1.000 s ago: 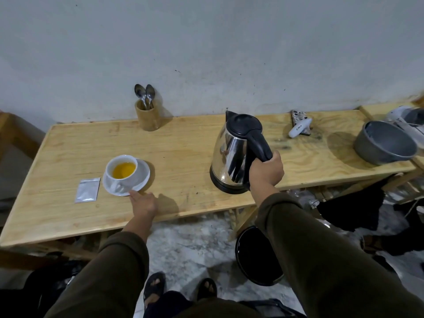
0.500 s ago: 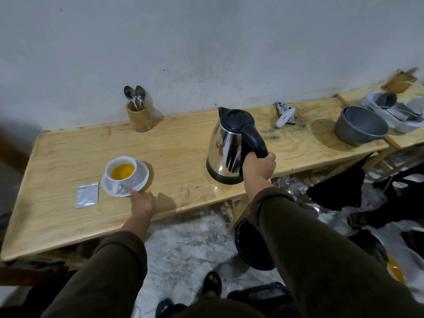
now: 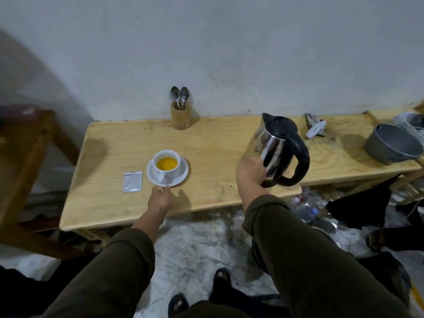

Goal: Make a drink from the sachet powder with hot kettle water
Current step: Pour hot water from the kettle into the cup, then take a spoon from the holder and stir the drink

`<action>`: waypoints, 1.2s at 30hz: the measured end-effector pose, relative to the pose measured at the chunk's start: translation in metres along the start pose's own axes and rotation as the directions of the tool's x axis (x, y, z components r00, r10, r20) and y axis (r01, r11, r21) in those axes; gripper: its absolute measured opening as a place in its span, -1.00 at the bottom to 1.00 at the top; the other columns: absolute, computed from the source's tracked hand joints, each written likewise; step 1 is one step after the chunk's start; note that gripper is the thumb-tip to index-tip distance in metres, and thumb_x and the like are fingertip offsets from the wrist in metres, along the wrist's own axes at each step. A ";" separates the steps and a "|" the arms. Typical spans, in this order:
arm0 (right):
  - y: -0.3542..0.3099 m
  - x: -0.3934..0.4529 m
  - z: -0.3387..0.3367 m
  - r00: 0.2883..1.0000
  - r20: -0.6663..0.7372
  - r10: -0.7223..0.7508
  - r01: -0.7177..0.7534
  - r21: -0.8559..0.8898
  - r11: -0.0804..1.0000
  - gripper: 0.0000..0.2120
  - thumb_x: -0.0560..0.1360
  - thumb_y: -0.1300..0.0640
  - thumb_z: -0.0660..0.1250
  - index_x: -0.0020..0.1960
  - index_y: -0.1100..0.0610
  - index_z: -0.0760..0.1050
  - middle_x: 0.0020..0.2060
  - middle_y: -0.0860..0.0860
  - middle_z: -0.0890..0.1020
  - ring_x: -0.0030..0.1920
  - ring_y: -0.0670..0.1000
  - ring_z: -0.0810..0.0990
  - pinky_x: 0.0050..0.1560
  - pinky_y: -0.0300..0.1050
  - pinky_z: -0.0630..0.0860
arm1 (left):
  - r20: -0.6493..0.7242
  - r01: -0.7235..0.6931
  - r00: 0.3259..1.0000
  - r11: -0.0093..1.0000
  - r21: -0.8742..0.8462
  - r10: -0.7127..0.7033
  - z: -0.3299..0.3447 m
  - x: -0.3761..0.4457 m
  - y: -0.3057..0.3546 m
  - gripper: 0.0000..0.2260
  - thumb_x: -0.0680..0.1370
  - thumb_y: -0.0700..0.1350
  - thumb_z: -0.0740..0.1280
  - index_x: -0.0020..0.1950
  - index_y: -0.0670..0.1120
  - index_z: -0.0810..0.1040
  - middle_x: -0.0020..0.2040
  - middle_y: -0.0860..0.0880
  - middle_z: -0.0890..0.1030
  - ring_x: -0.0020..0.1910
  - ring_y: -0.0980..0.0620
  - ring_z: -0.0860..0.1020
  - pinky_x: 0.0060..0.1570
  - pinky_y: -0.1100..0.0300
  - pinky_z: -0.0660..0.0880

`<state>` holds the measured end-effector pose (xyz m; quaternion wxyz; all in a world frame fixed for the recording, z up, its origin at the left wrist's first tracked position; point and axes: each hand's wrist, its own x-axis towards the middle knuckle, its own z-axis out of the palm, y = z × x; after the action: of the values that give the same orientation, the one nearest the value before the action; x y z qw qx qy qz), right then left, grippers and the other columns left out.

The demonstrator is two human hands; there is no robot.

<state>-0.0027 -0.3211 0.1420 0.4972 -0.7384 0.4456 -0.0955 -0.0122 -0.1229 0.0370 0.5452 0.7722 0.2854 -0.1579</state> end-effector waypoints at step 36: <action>-0.155 0.126 0.293 0.806 0.492 -0.328 0.558 -0.448 0.699 -0.55 0.52 -0.12 0.07 0.15 0.16 0.52 0.06 0.06 0.61 0.03 0.13 0.56 -0.03 -0.05 0.40 | 0.099 0.267 0.963 0.944 -0.196 -0.252 -0.044 0.070 0.019 -0.83 0.46 -0.18 0.44 -0.32 0.02 0.65 -0.43 0.17 0.57 -0.47 0.28 0.46 -0.41 0.45 0.39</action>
<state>0.3300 -0.2091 0.0882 0.2882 -0.9428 0.1541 0.0667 0.0518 -0.0680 0.0283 0.6071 0.6607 0.3794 -0.2257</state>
